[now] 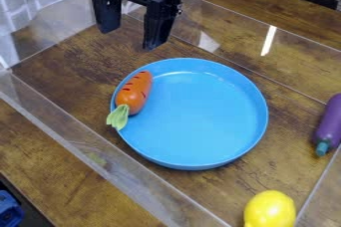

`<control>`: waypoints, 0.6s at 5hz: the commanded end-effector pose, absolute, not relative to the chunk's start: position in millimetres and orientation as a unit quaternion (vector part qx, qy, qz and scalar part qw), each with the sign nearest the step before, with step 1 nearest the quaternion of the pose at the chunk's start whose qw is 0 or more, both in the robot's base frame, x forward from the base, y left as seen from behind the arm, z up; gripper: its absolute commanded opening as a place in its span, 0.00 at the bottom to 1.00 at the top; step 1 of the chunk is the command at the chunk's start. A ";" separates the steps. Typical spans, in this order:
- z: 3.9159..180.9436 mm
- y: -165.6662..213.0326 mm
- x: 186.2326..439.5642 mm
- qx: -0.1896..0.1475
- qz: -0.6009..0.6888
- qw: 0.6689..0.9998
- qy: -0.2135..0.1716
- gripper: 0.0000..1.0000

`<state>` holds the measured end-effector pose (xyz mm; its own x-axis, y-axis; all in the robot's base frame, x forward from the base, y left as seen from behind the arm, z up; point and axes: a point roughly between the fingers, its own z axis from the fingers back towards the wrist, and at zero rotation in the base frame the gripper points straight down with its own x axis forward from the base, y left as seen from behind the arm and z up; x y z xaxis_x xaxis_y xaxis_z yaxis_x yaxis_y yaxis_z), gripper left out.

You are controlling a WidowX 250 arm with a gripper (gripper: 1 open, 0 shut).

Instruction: Put the lemon on the blue tray

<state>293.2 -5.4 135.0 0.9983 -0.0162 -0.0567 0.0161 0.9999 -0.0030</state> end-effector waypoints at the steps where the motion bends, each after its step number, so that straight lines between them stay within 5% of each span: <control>1: 130.6 -10.4 293.1 -0.001 -0.024 0.999 0.034 1.00; 3: 117.3 -43.5 285.6 -0.001 -0.066 0.997 0.033 1.00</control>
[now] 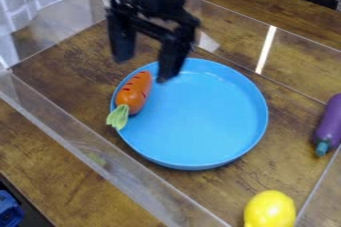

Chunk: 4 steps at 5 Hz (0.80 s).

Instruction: Put the lemon on the blue tray

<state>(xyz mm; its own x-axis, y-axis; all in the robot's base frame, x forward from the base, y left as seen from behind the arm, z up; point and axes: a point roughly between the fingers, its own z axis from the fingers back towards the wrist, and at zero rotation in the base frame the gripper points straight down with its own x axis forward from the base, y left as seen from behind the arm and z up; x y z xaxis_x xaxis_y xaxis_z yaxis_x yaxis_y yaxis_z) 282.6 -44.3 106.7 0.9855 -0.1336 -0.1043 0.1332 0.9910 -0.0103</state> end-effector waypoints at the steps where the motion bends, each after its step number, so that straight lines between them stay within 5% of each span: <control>1: 106.4 -88.9 270.7 0.001 -0.123 0.992 0.026 1.00; 4: 46.6 -180.2 262.3 0.013 -0.209 0.978 0.026 1.00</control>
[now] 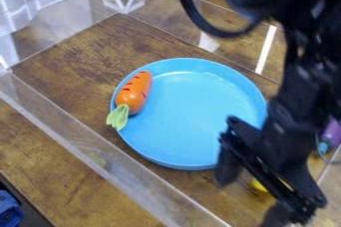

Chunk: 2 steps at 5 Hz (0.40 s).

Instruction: Put the lemon on the blue tray

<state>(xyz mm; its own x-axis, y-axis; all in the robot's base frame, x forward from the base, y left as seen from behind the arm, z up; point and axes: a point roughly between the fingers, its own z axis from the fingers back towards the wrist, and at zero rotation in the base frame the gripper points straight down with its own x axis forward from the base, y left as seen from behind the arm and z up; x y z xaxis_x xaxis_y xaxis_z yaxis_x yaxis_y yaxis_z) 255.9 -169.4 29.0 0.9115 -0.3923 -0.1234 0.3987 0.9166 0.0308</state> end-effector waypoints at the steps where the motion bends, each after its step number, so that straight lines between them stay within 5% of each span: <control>1: 36.2 -177.4 260.2 0.016 -0.222 0.974 0.034 1.00; 2: 28.4 -172.1 257.2 0.019 -0.234 0.971 0.041 1.00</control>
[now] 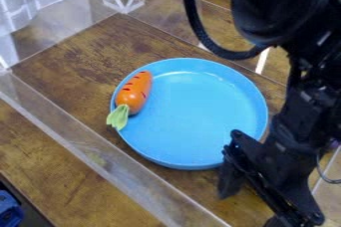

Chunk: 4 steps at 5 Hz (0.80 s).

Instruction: Put the lemon on the blue tray

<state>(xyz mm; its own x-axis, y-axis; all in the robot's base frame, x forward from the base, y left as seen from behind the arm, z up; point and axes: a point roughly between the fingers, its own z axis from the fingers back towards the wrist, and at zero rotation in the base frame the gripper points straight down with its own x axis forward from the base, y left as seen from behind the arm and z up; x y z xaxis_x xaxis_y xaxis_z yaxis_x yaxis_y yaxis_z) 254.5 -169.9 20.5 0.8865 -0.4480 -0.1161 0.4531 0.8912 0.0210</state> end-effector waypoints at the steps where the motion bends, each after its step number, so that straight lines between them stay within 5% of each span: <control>1: 26.7 -166.2 256.5 0.021 -0.246 0.968 0.045 1.00; 3: 27.0 -168.5 258.6 0.027 -0.282 0.958 0.049 1.00; 4: 26.2 -163.1 260.1 0.030 -0.288 0.956 0.051 0.00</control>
<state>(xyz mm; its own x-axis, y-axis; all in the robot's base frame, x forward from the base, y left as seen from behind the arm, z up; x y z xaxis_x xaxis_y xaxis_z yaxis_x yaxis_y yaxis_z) 255.2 -164.6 19.1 0.8221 -0.5522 -0.1391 0.5602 0.8280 0.0242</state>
